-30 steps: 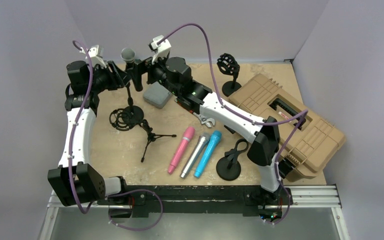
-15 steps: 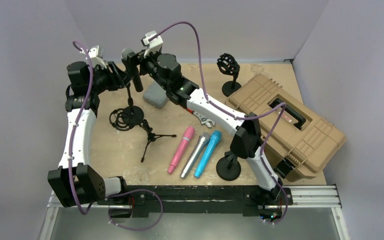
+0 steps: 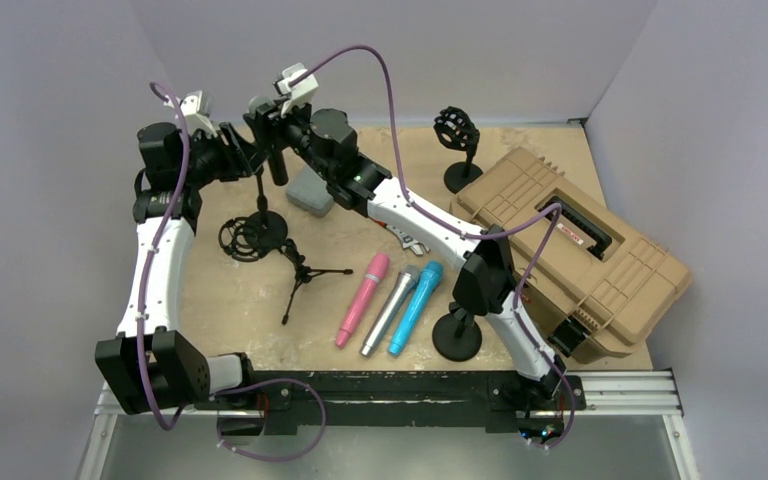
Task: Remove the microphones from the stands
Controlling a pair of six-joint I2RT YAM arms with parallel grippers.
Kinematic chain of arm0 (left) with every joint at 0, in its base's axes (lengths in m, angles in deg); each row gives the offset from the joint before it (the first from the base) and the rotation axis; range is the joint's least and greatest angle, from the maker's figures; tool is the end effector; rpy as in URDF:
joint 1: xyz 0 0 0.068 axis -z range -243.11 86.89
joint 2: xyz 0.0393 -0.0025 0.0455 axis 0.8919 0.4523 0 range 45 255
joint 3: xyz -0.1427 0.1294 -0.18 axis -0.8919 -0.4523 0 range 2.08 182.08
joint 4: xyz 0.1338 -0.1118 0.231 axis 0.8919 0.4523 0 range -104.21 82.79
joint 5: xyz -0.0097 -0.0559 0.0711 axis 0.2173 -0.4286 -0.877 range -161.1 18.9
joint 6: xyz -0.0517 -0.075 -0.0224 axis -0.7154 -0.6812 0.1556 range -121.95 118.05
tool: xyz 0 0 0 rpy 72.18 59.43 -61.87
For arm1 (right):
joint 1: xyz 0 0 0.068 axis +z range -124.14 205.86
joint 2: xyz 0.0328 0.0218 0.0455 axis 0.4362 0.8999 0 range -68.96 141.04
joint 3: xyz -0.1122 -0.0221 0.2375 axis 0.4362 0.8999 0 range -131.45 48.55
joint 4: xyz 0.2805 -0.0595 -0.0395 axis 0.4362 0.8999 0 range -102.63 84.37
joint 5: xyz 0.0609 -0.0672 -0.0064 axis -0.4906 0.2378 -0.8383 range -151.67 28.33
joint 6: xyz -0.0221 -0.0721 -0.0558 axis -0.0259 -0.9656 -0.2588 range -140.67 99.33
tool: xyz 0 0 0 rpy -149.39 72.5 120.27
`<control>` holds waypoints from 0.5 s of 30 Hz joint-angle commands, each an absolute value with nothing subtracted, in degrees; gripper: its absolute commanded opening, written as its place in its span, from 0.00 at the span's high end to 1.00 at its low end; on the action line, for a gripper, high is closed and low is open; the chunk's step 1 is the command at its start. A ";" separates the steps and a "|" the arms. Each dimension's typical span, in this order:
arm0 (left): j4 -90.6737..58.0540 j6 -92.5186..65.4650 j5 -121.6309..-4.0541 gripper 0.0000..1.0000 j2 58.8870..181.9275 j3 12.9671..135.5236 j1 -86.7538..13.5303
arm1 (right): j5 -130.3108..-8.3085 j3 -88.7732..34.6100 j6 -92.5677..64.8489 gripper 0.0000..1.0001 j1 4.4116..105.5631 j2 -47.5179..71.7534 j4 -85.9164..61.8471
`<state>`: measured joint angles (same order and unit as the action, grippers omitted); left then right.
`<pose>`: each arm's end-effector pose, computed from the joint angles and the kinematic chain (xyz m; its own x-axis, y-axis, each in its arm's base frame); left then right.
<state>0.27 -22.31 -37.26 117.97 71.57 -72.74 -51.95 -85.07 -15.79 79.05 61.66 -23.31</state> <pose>0.3633 0.0139 0.3556 -0.4183 -0.3641 -0.8321 0.2537 0.8329 -0.4919 0.3768 0.4796 0.4182 0.0824 0.2500 -0.9647 -0.7004 0.7032 0.1224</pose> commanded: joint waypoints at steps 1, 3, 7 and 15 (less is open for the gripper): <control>-0.55 -22.98 -35.36 0.57 115.88 71.43 -71.81 | -53.69 -87.81 -17.70 0.54 78.86 61.61 -26.34; -0.29 -22.80 -35.71 0.57 115.76 71.49 -71.73 | -53.79 -87.17 -17.91 0.70 78.86 61.16 -26.62; 1.31 -22.41 -37.97 0.40 114.65 71.76 -71.57 | -53.71 -84.90 -18.20 0.92 78.86 59.30 -27.72; 8.78 -18.89 -46.86 0.08 108.61 74.58 -70.45 | -53.77 -84.04 -19.44 1.00 78.86 58.00 -27.31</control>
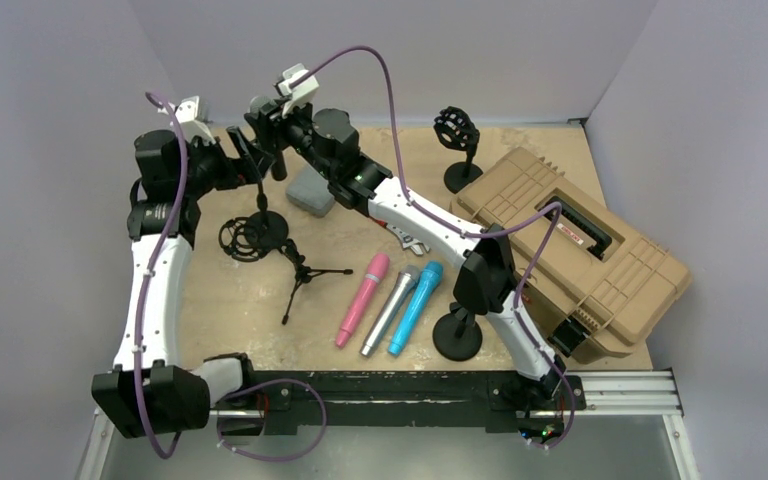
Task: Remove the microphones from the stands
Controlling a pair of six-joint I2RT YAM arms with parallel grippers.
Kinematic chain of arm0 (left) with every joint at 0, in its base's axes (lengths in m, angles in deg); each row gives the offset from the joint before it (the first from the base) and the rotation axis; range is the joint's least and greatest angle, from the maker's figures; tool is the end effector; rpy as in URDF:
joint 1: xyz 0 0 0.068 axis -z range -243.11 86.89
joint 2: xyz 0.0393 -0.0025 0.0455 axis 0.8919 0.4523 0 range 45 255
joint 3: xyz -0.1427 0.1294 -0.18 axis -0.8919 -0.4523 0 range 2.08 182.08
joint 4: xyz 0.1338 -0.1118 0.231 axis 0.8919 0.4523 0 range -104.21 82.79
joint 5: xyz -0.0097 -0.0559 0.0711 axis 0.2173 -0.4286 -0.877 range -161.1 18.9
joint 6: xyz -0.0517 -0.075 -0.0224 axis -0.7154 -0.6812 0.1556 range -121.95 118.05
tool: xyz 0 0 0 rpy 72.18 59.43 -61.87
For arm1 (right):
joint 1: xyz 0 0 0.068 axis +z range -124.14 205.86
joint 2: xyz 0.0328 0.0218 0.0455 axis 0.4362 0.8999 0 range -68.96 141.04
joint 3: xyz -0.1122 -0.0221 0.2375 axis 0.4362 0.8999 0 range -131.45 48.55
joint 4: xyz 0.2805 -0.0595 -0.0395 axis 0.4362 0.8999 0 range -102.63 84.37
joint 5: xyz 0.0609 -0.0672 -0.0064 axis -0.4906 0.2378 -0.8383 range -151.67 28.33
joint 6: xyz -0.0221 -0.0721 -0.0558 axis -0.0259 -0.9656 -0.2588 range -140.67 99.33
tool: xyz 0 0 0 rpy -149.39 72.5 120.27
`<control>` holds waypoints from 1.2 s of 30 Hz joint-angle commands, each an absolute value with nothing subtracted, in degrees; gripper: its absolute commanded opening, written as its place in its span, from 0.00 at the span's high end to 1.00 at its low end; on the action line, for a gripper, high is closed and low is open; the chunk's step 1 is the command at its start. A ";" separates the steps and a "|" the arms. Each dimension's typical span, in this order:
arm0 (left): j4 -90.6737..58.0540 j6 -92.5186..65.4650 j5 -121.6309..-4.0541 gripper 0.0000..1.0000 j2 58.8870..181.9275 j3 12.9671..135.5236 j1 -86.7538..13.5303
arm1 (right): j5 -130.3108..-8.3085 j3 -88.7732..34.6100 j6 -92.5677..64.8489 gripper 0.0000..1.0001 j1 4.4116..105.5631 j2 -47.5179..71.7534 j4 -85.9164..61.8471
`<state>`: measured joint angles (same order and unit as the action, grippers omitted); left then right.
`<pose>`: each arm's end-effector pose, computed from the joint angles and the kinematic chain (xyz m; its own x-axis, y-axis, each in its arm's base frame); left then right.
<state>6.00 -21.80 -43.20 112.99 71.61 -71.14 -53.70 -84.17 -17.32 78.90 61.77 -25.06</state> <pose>0.3407 0.0081 0.3692 -0.4052 -0.3602 -0.8403 0.1892 0.8662 -0.4626 0.3770 0.4814 0.4152 0.1079 0.2397 -0.9648 -0.7181 0.6899 0.0911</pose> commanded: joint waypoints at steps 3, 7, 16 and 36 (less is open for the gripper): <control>10.07 -13.72 -47.36 0.08 106.92 74.93 -70.36 | -54.16 -83.90 -19.49 1.00 78.86 57.83 -27.31; 9.98 -6.83 -45.25 0.14 107.76 75.59 -70.40 | -54.11 -83.41 -19.10 1.00 78.86 57.48 -27.13; -0.03 2.27 -43.07 0.31 108.05 70.13 -70.40 | -54.12 -83.28 -18.31 1.00 78.86 56.79 -27.03; -6.19 2.28 -40.38 0.41 112.25 66.90 -70.33 | -54.42 -83.35 -16.53 1.00 78.86 56.59 -26.96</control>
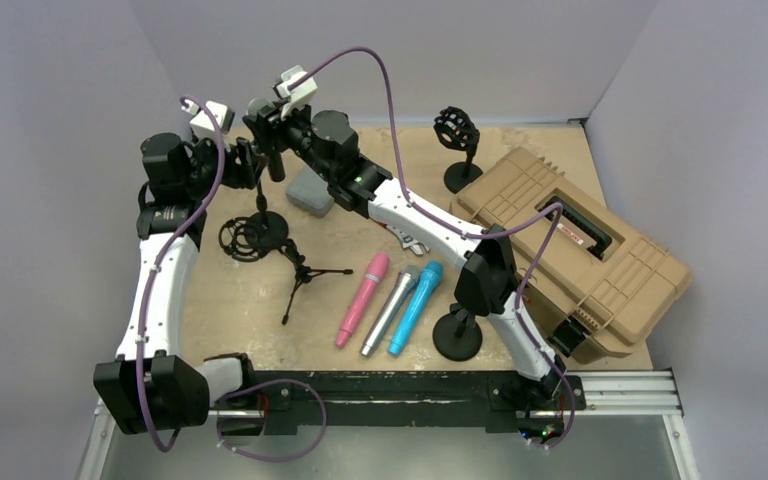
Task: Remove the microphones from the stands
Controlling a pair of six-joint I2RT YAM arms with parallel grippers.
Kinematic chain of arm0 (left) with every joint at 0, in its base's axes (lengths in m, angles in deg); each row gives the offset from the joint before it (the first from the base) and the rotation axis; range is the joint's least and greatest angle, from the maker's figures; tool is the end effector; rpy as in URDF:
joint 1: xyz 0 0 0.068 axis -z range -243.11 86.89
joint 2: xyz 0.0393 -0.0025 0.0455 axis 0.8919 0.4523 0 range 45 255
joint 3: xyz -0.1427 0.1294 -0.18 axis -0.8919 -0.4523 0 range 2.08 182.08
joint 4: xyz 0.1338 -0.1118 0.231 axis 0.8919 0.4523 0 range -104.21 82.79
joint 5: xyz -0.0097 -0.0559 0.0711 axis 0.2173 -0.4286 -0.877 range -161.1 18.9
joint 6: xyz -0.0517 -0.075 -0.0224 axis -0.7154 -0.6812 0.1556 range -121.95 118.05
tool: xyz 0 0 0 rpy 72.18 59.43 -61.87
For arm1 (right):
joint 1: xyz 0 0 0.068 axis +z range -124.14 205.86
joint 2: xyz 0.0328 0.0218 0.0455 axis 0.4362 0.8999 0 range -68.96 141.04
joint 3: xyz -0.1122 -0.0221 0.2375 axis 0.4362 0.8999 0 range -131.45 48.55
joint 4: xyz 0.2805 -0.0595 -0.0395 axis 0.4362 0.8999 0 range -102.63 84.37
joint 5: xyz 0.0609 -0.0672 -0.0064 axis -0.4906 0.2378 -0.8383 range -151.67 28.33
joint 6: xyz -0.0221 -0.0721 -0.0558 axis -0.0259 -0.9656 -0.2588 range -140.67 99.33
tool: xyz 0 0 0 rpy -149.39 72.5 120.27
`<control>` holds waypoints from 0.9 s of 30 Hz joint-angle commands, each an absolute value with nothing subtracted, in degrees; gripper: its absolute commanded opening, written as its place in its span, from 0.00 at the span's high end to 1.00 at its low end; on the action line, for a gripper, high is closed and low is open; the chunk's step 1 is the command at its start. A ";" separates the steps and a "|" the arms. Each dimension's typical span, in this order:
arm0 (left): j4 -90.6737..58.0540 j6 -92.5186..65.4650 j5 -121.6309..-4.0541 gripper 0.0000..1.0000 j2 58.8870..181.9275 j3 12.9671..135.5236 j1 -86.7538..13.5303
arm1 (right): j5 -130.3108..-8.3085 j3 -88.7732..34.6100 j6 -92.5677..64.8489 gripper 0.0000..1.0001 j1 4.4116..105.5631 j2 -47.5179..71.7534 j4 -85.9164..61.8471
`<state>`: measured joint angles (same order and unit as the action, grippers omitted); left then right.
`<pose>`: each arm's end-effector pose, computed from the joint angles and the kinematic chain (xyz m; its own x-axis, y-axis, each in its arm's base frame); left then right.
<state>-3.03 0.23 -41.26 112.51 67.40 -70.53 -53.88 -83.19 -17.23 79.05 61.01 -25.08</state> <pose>0.3453 0.0025 0.3641 -0.2150 0.0052 -0.9766 0.3765 0.9231 -0.0779 0.3742 0.4808 0.4158 0.1040 0.2382 -0.9656 -0.7220 0.6858 0.0914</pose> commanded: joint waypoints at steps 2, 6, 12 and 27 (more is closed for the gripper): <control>-6.00 2.51 -40.15 0.40 112.24 66.86 -70.35 | -54.53 -83.48 -16.34 1.00 78.86 56.72 -26.99; -4.75 3.07 -40.61 0.40 112.54 67.13 -70.36 | -54.43 -83.58 -16.28 1.00 78.86 56.71 -26.87; -1.50 4.27 -40.46 0.70 113.20 68.72 -70.37 | -54.45 -83.58 -16.28 1.00 78.81 56.62 -27.02; -0.14 4.70 -43.44 1.00 111.72 67.12 -70.35 | -34.73 -84.39 -16.04 1.00 78.46 55.84 -25.08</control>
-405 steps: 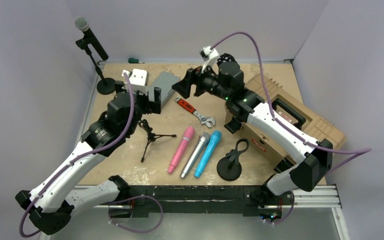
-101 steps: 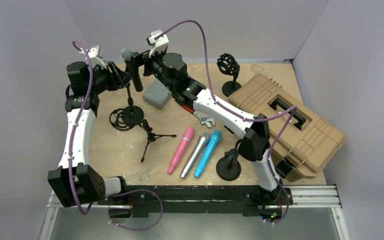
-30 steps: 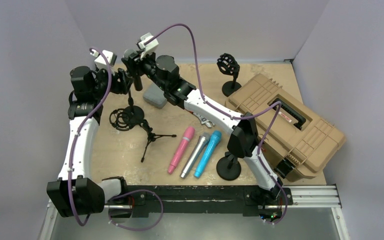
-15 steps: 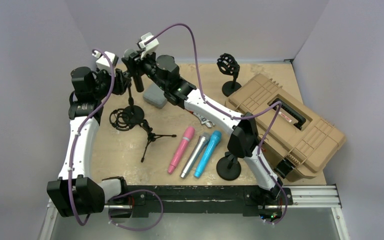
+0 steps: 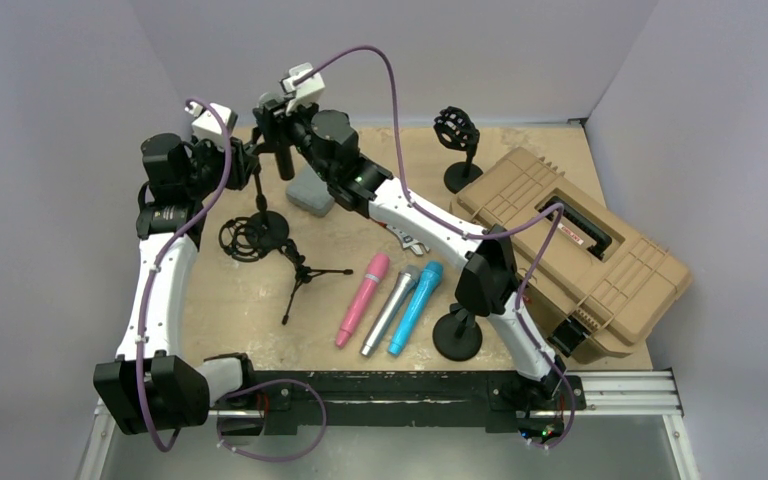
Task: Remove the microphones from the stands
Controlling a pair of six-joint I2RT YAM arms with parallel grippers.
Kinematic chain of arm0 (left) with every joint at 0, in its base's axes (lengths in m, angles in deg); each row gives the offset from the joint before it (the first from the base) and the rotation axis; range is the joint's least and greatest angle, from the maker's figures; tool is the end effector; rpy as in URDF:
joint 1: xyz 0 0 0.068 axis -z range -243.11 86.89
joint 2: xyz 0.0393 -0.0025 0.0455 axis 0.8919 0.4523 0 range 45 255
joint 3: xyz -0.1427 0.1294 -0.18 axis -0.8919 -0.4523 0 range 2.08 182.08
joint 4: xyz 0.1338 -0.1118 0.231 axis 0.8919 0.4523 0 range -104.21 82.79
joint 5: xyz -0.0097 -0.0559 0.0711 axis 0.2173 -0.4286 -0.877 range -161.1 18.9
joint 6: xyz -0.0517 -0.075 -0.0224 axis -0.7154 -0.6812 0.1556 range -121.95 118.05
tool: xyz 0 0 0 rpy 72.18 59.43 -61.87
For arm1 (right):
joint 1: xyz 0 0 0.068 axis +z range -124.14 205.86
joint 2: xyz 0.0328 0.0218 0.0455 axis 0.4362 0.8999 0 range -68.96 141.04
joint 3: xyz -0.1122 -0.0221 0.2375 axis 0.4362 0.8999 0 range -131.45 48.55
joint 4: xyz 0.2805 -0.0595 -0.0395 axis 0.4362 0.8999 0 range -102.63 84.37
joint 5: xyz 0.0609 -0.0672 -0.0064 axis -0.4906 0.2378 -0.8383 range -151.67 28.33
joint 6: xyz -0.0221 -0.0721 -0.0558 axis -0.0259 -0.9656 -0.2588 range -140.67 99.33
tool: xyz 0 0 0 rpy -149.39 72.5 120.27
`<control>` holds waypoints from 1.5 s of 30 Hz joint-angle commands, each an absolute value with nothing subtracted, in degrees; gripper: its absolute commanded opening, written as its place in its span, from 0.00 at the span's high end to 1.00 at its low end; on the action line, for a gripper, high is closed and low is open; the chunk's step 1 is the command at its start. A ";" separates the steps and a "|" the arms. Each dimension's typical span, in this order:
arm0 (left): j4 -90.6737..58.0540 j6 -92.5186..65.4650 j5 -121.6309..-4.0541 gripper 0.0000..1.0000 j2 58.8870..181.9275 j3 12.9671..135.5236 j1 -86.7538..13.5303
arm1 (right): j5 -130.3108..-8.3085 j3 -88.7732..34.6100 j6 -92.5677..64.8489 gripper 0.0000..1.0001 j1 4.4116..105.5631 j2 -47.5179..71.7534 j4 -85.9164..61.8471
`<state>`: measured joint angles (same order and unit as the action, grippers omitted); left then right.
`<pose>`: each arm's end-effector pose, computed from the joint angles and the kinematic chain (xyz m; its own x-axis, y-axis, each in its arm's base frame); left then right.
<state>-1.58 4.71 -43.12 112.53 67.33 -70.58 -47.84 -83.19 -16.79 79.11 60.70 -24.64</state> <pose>0.3455 0.0053 0.3595 -0.2144 0.0751 -0.9738 0.3621 0.9321 -0.0078 0.3790 0.4736 0.4174 0.1020 0.2465 -0.9638 -0.6477 0.7518 0.1237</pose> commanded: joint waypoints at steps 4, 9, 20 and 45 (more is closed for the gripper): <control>0.03 4.52 -44.57 1.00 111.63 66.98 -70.33 | -27.13 -85.13 -14.22 1.00 76.03 55.40 -21.09; 0.94 3.30 -49.93 1.00 111.23 66.99 -70.40 | -27.93 -74.17 -18.48 1.00 74.60 47.26 -24.24; 3.55 -4.60 -57.82 0.46 110.87 69.09 -71.09 | -44.49 -42.84 -13.42 1.00 74.88 29.49 -23.01; 3.07 -13.99 -63.41 0.16 103.30 67.47 -73.03 | -56.16 -13.30 47.50 1.00 76.66 29.74 -24.48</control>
